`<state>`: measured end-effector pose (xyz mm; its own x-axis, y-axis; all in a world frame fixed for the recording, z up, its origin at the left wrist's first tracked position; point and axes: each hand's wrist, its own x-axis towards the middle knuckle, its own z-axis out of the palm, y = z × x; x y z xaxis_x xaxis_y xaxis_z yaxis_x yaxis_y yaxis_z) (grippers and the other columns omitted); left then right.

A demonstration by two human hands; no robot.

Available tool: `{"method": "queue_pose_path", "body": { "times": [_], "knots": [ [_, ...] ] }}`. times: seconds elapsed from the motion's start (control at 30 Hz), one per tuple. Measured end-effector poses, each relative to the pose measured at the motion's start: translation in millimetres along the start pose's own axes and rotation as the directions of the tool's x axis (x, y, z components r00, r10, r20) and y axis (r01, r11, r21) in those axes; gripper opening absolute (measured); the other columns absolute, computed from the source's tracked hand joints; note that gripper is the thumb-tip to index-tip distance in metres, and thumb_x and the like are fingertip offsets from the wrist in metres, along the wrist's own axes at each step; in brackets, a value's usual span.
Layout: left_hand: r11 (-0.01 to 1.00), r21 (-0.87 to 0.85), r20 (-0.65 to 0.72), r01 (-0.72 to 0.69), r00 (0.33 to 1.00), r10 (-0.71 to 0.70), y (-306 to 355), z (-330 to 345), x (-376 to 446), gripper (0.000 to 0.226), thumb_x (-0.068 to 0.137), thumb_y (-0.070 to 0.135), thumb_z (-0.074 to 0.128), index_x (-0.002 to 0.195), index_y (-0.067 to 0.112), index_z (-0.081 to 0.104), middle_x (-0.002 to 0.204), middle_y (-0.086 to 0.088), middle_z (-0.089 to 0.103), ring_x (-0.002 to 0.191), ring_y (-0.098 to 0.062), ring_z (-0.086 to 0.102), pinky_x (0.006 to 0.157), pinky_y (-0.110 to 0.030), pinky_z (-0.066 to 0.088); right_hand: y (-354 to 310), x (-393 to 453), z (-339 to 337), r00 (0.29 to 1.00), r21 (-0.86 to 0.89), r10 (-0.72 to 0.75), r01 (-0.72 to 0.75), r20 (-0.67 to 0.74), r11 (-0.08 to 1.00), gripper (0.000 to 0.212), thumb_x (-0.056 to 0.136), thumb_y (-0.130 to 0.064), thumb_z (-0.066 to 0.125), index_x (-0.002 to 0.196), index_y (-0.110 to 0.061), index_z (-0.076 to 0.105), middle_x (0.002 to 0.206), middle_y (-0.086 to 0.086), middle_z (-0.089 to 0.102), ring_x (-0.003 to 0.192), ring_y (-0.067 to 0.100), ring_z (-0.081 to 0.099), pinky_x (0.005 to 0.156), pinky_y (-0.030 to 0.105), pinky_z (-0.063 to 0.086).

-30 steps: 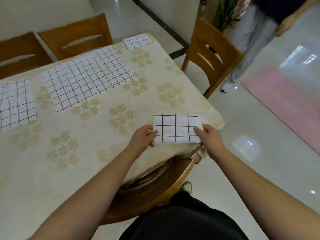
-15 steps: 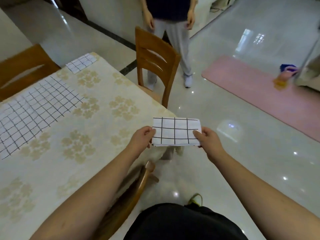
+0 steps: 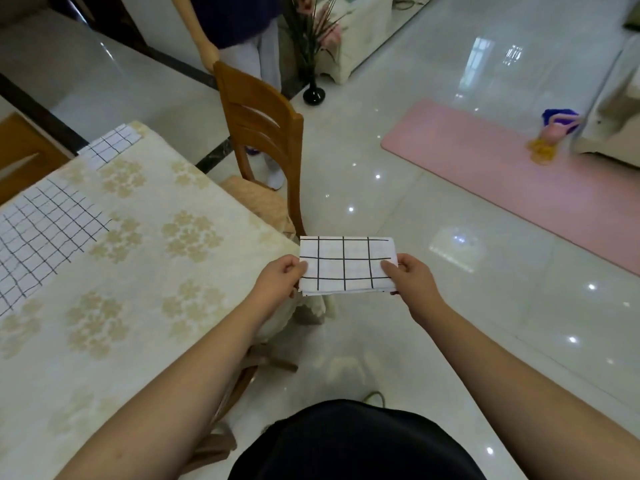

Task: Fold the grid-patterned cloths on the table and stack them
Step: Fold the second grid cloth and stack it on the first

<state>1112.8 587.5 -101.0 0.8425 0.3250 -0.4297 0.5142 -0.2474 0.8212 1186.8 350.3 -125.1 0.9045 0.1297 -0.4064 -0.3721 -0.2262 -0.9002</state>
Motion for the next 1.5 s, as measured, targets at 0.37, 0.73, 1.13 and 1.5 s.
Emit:
{"method": "queue_pose_path", "body": {
  "times": [0.37, 0.73, 1.13, 1.5],
  "knots": [
    [1.000, -0.002, -0.019, 0.019, 1.000, -0.019, 16, 28, 41, 0.021, 0.097, 0.025, 0.054, 0.092, 0.005, 0.061, 0.087, -0.024, 0.064, 0.067, -0.019, 0.056, 0.055, -0.027, 0.046, -8, 43, -22, 1.000, -0.007, 0.020, -0.020, -0.020, 1.000, 0.012, 0.092, -0.018, 0.060, 0.101, -0.014, 0.067, 0.086, 0.004, 0.069, 0.069, 0.014, 0.058, 0.054, 0.024, 0.046],
    [0.998, -0.060, -0.054, -0.018, 0.998, 0.015, 47, 20, 133, 0.027, 0.096, 0.025, 0.056, 0.071, 0.015, 0.051, 0.067, -0.009, 0.044, 0.059, -0.018, 0.046, 0.052, -0.026, 0.044, -56, 128, -15, 1.000, -0.121, 0.014, -0.014, -0.002, 0.993, 0.009, 0.093, -0.020, 0.060, 0.097, -0.015, 0.065, 0.078, 0.000, 0.068, 0.064, 0.011, 0.059, 0.049, 0.019, 0.046],
    [0.991, -0.129, -0.086, 0.032, 0.995, -0.044, 106, 14, 222, 0.028, 0.097, 0.026, 0.051, 0.084, 0.001, 0.053, 0.085, -0.027, 0.057, 0.069, -0.025, 0.055, 0.058, -0.021, 0.047, -116, 226, -17, 0.999, -0.082, -0.015, 0.019, 0.050, 0.996, 0.012, 0.093, -0.020, 0.060, 0.100, -0.013, 0.066, 0.080, 0.001, 0.069, 0.063, 0.009, 0.061, 0.050, 0.019, 0.047],
    [0.991, -0.121, -0.259, 0.057, 0.962, -0.087, 196, 39, 324, 0.029, 0.097, 0.028, 0.053, 0.086, 0.001, 0.052, 0.075, -0.011, 0.048, 0.066, -0.022, 0.048, 0.053, -0.024, 0.049, -182, 386, -41, 0.985, -0.138, -0.052, 0.075, 0.163, 0.988, 0.009, 0.094, -0.022, 0.058, 0.092, -0.020, 0.067, 0.086, 0.001, 0.071, 0.073, 0.015, 0.064, 0.059, 0.030, 0.051]
  ]
}}
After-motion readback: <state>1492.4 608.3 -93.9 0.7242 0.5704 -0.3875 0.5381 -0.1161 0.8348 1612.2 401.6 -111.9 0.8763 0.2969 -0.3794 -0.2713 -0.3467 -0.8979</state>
